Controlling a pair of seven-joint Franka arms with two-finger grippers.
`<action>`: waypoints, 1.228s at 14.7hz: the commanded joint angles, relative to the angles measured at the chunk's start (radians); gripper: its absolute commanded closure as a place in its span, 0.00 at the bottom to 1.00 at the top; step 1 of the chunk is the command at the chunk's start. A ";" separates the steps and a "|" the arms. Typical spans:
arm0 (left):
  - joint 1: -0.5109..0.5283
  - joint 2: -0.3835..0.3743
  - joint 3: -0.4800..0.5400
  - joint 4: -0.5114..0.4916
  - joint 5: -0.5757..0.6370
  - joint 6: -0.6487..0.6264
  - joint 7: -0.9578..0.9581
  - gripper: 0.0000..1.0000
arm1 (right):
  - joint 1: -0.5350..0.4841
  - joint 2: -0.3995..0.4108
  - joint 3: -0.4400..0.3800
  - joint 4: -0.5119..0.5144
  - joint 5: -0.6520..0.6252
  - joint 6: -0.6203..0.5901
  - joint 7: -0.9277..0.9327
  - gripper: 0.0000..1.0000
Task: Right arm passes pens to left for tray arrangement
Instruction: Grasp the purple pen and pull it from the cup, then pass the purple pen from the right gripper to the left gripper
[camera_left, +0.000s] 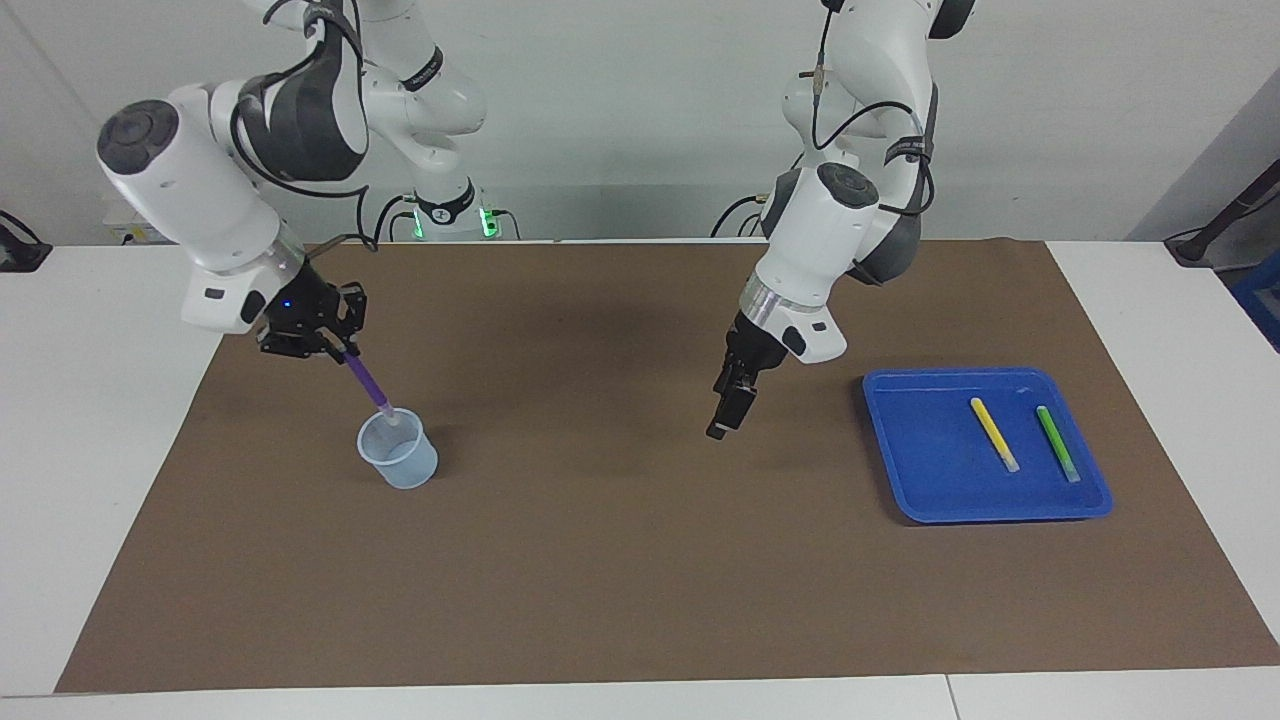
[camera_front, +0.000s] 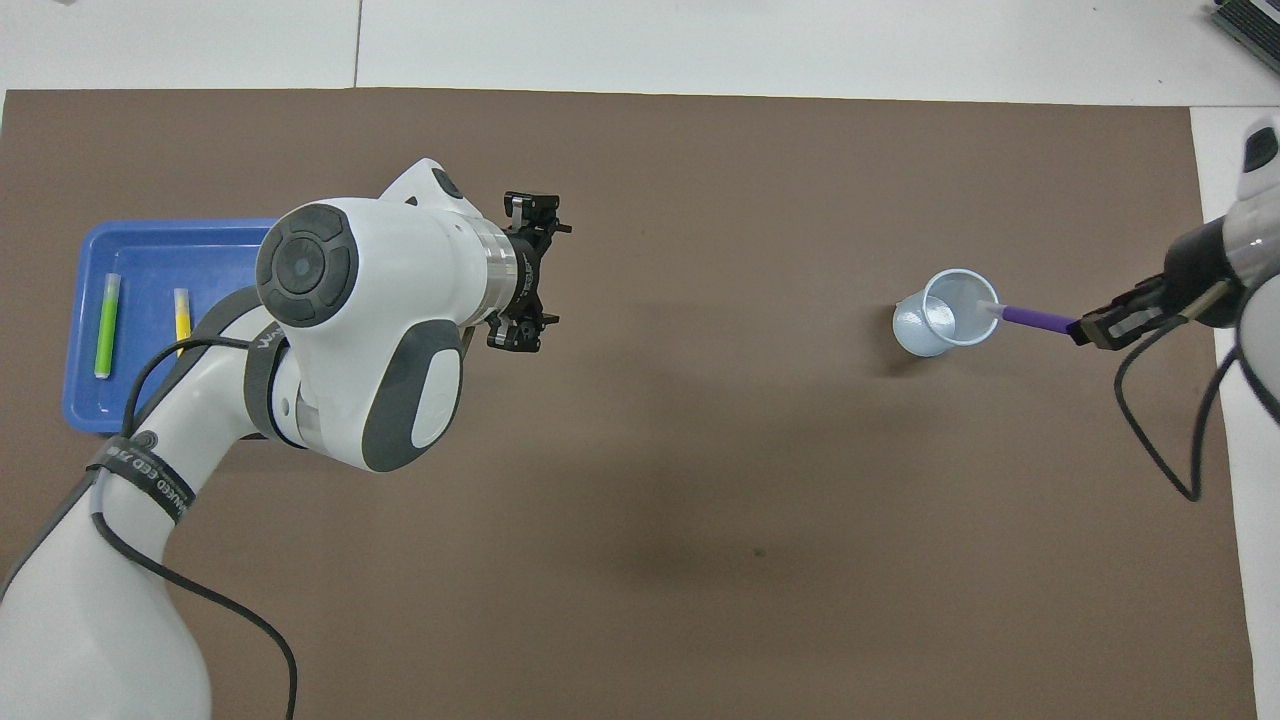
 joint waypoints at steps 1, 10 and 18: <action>-0.044 -0.021 0.011 -0.027 -0.022 0.040 -0.092 0.00 | -0.024 0.016 0.013 0.072 0.070 -0.085 0.098 0.89; -0.138 -0.003 0.011 0.020 -0.050 0.102 -0.324 0.00 | 0.149 0.010 0.031 -0.003 0.364 0.068 0.706 0.89; -0.259 0.005 0.011 0.069 -0.050 0.105 -0.435 0.00 | 0.299 0.015 0.031 -0.093 0.486 0.287 1.024 0.89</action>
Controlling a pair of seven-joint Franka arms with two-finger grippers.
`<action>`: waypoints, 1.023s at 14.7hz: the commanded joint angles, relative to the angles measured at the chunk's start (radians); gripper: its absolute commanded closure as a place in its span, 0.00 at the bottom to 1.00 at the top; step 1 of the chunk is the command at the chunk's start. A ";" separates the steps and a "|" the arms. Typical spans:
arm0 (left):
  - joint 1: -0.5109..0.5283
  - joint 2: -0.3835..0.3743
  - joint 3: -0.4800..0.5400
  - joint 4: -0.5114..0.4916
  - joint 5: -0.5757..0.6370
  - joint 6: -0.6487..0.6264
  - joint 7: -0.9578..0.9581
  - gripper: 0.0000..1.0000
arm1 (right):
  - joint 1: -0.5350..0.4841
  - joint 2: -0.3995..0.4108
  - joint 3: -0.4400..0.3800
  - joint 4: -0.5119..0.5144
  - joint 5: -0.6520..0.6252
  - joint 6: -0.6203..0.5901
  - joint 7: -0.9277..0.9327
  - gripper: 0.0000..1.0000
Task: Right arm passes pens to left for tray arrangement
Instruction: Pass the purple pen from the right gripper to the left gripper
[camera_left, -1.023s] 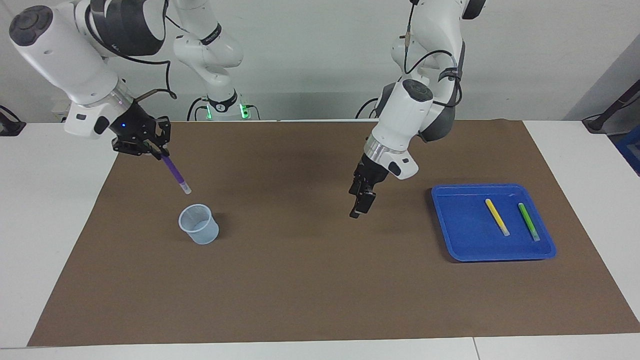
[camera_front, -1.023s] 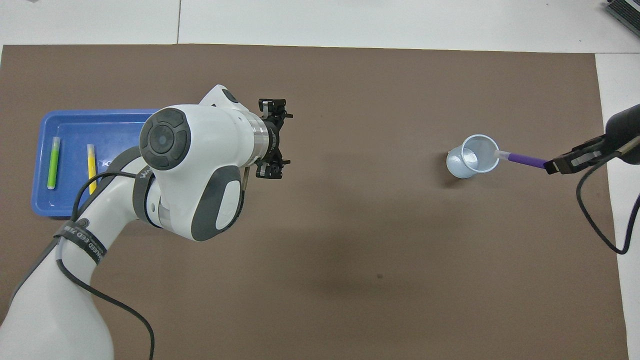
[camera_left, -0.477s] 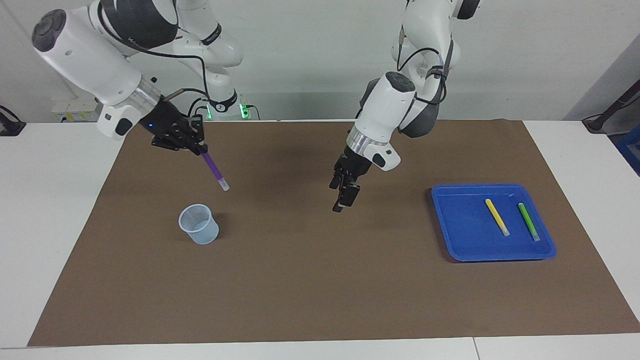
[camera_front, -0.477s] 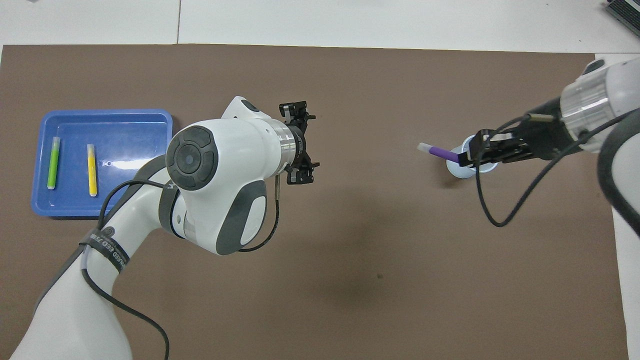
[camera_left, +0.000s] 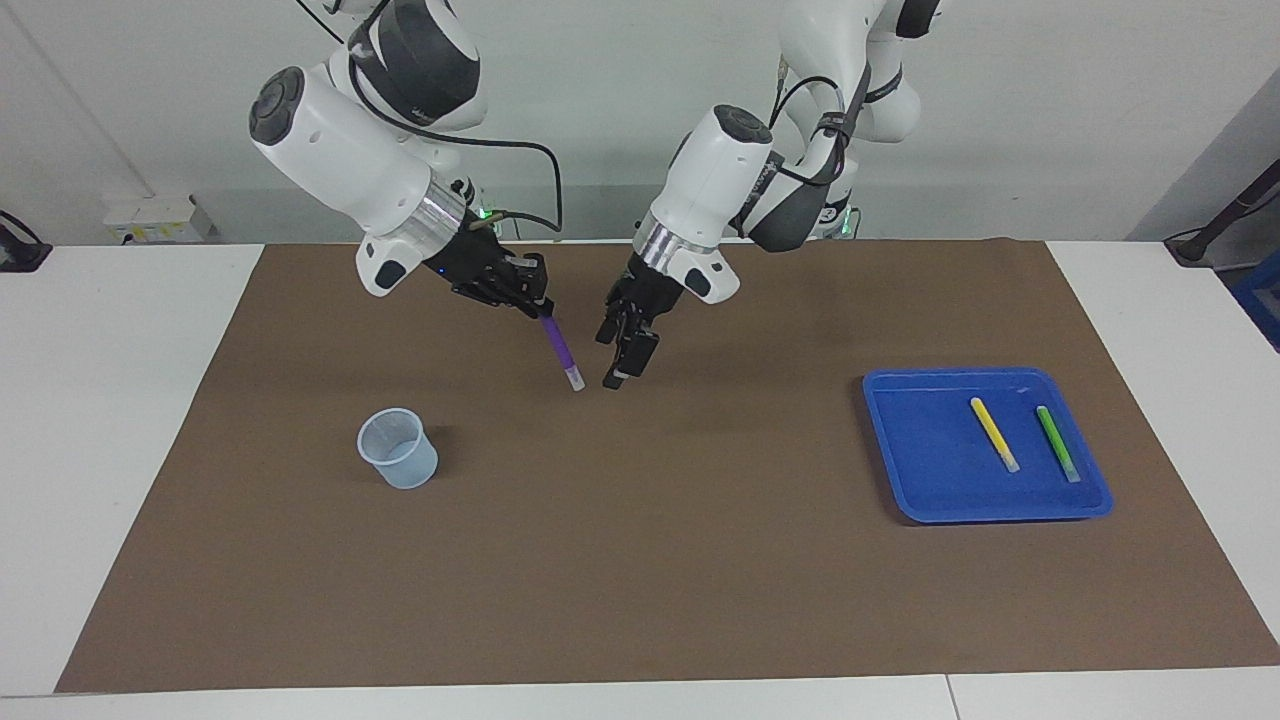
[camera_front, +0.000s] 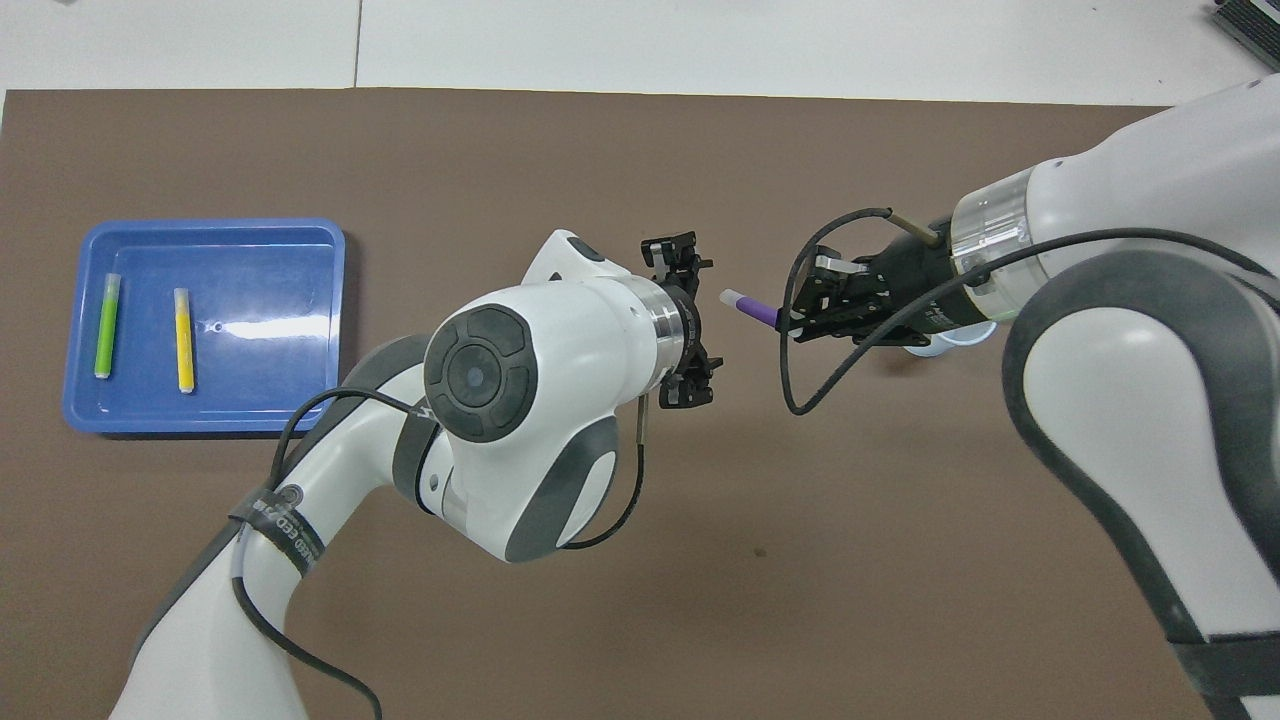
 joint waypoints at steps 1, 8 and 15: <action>-0.043 0.003 0.015 0.010 -0.019 0.013 -0.026 0.00 | 0.033 -0.008 -0.001 -0.026 0.029 0.054 0.071 0.89; -0.037 0.005 0.013 0.009 -0.021 -0.003 -0.026 0.23 | 0.046 -0.008 -0.001 -0.026 0.029 0.054 0.089 0.88; -0.013 -0.008 0.013 0.019 -0.038 -0.043 -0.019 0.74 | 0.046 -0.008 0.000 -0.026 0.029 0.056 0.088 0.88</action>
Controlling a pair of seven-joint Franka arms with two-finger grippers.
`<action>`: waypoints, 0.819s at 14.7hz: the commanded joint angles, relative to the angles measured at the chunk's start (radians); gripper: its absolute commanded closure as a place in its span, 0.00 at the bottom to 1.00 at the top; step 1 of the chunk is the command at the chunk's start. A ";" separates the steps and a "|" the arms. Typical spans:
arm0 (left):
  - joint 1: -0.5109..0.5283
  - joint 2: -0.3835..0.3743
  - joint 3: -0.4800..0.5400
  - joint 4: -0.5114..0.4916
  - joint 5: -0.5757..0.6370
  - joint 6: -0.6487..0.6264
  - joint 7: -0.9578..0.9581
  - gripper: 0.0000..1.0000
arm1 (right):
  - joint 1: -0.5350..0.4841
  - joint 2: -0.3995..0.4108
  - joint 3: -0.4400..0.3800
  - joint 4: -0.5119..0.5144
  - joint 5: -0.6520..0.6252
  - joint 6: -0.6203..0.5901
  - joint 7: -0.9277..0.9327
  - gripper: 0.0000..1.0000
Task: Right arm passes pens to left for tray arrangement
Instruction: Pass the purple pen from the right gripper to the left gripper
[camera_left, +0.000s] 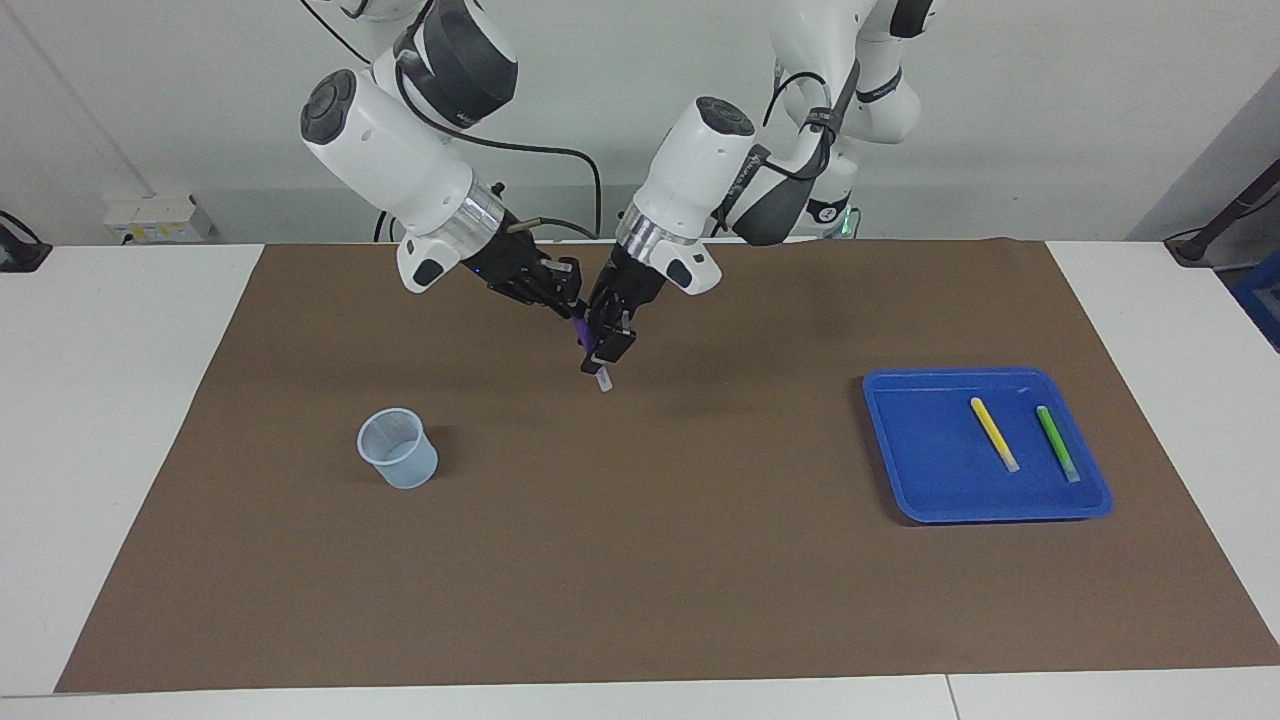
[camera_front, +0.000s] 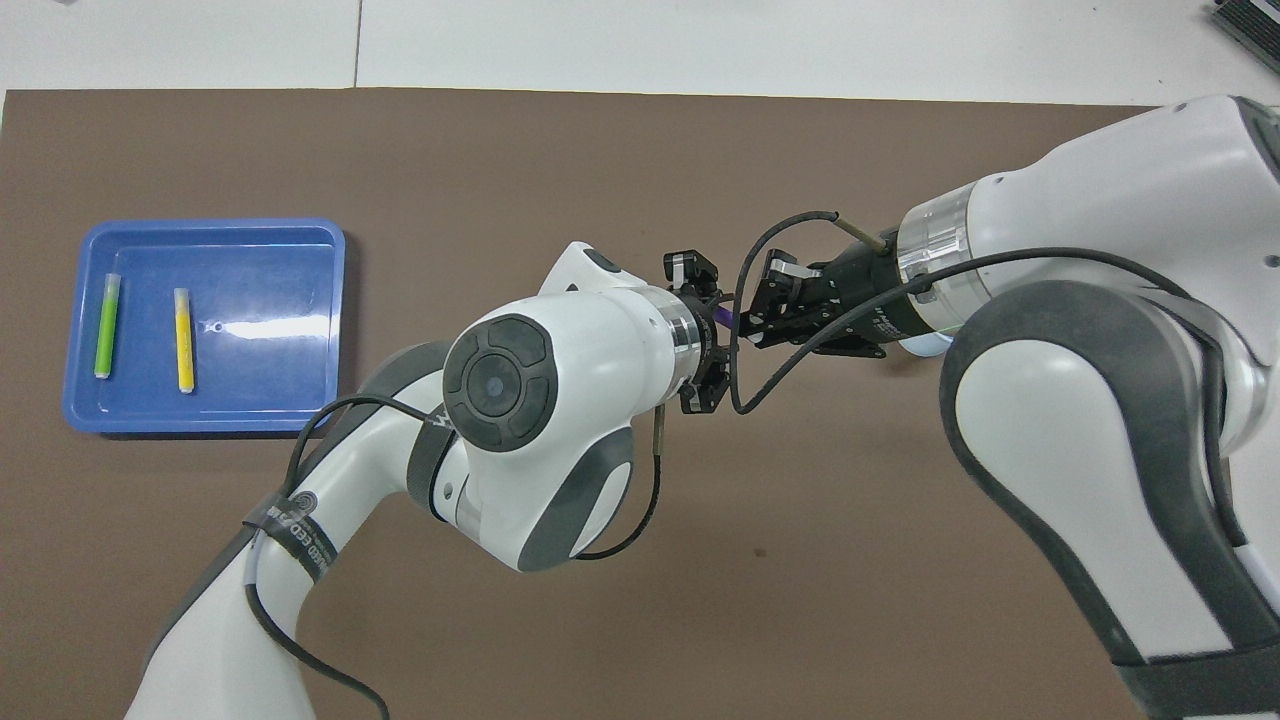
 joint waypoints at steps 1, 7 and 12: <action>0.004 -0.009 0.003 0.012 -0.022 -0.034 0.009 0.86 | 0.002 -0.009 0.000 -0.014 0.027 0.014 0.008 0.88; 0.007 -0.011 0.012 0.012 -0.018 -0.034 0.015 1.00 | 0.001 -0.009 -0.002 -0.014 0.027 0.015 0.006 0.86; 0.035 -0.015 0.015 0.012 -0.013 -0.093 0.165 1.00 | -0.011 -0.003 -0.002 -0.002 0.027 0.014 0.008 0.00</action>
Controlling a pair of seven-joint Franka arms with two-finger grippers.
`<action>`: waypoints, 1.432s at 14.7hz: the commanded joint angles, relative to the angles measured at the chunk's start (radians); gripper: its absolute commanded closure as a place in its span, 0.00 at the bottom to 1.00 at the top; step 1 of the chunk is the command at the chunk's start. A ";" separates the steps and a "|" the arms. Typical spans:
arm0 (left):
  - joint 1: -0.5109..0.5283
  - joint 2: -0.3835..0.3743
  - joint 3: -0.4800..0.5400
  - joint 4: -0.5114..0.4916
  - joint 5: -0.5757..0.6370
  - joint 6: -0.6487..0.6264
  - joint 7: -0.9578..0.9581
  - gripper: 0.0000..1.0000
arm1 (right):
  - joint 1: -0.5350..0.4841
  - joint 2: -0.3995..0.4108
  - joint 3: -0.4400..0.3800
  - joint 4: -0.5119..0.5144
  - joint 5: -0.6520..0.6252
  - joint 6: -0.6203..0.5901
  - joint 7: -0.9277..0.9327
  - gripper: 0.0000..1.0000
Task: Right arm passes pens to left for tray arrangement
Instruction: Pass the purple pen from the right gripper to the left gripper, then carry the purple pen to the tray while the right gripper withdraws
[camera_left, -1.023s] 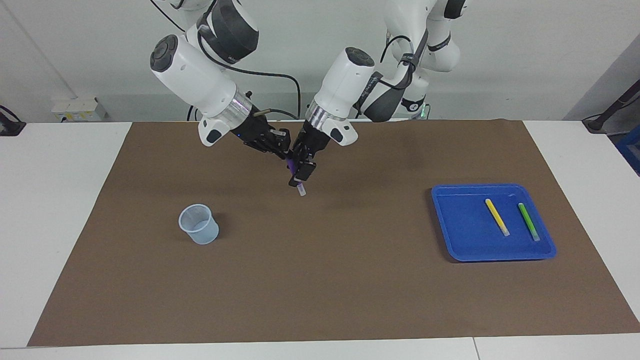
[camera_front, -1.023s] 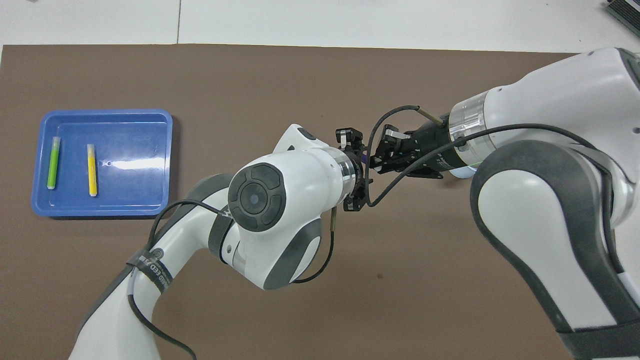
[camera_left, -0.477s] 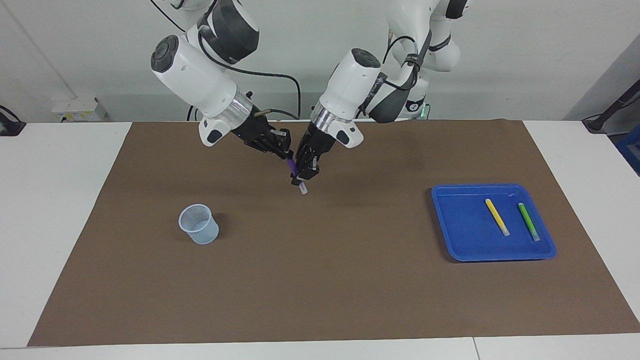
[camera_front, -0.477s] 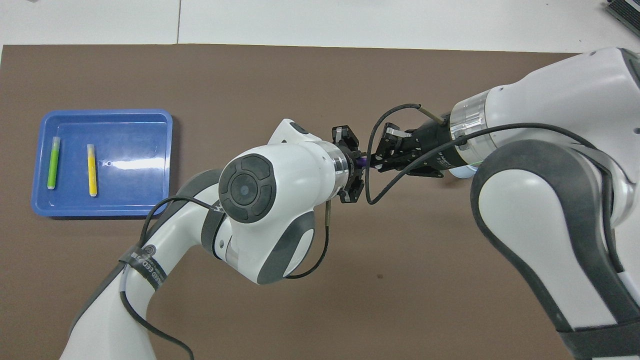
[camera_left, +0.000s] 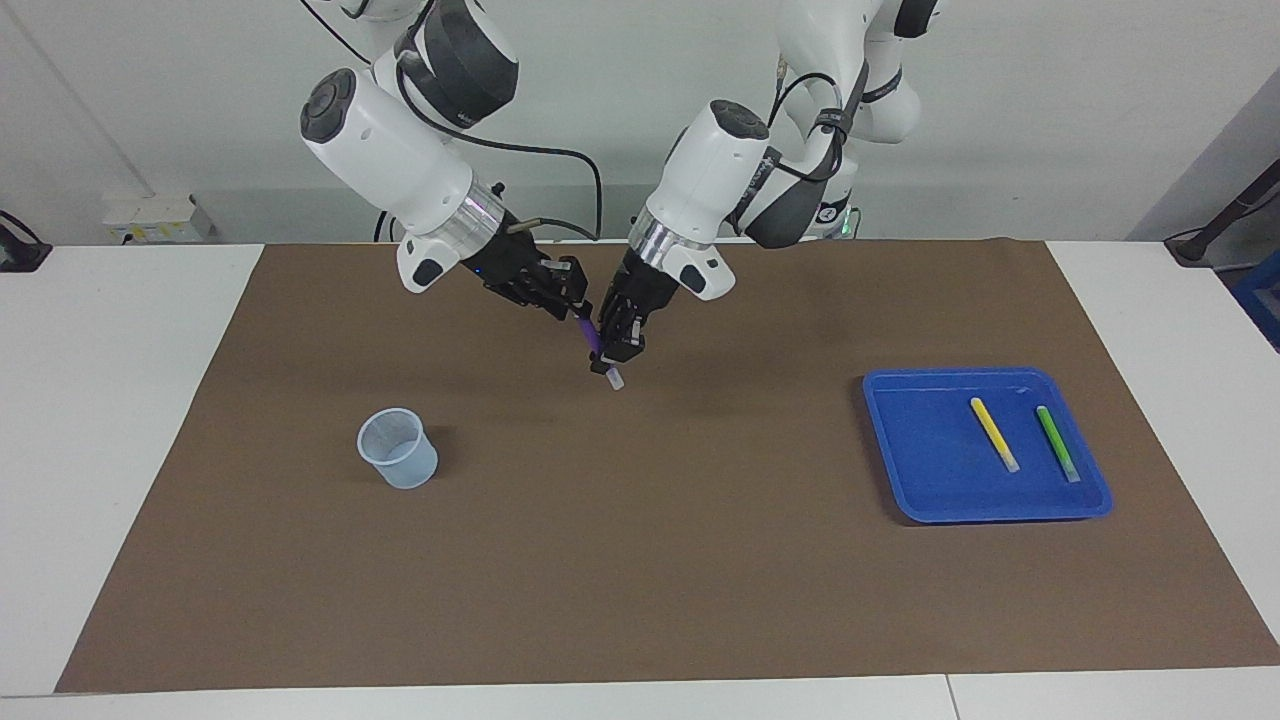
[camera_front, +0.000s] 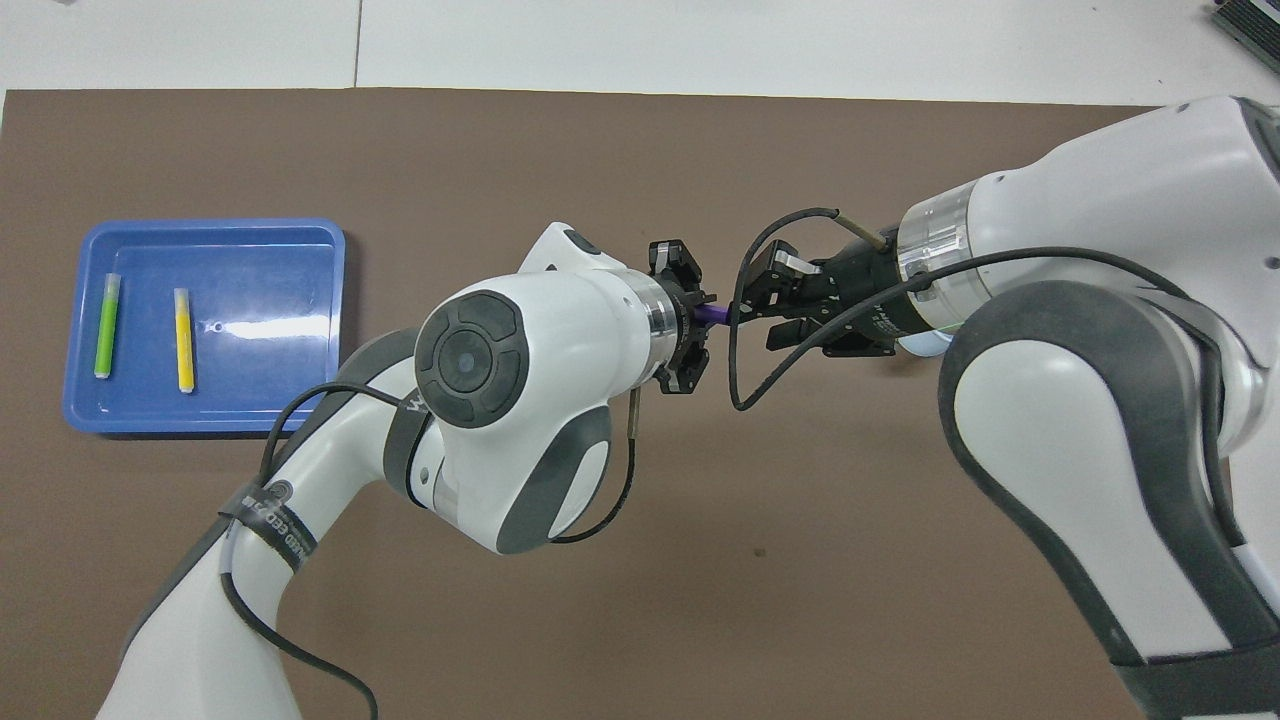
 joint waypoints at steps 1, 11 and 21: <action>0.024 -0.014 0.005 0.007 -0.012 -0.072 0.106 1.00 | -0.017 -0.003 0.000 0.003 0.016 0.000 0.001 0.00; 0.321 -0.048 0.007 0.027 -0.028 -0.438 0.879 1.00 | -0.227 -0.044 -0.012 0.031 -0.350 -0.112 -0.388 0.00; 0.571 -0.068 0.016 0.001 0.144 -0.528 1.530 1.00 | -0.348 -0.141 -0.009 -0.040 -0.482 -0.198 -0.585 0.00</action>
